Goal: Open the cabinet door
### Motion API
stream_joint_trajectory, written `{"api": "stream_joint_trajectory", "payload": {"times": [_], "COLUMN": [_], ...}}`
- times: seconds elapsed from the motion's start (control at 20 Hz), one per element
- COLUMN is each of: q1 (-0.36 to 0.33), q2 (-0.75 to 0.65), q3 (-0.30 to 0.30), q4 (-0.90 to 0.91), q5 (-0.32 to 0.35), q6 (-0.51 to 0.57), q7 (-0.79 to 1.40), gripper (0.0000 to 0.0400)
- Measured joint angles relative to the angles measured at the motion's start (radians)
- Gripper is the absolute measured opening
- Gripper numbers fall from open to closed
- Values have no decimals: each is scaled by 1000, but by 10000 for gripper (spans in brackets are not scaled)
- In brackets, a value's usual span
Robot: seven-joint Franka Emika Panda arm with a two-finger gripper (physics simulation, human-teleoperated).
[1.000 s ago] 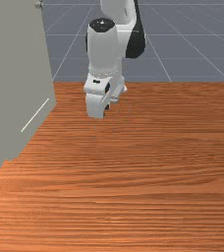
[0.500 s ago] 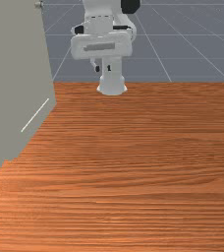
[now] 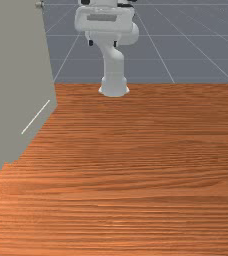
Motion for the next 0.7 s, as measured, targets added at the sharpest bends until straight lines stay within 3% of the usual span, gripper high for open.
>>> {"api": "stream_joint_trajectory", "payload": {"times": [0.4,0.7], "q1": [-20,-18], "q2": [-404,-582], "q3": [15,36], "q4": [-75,-70], "q5": [-25,-26], "q6": [-56,-155], "q7": [27,51], "gripper": [400,400]}}
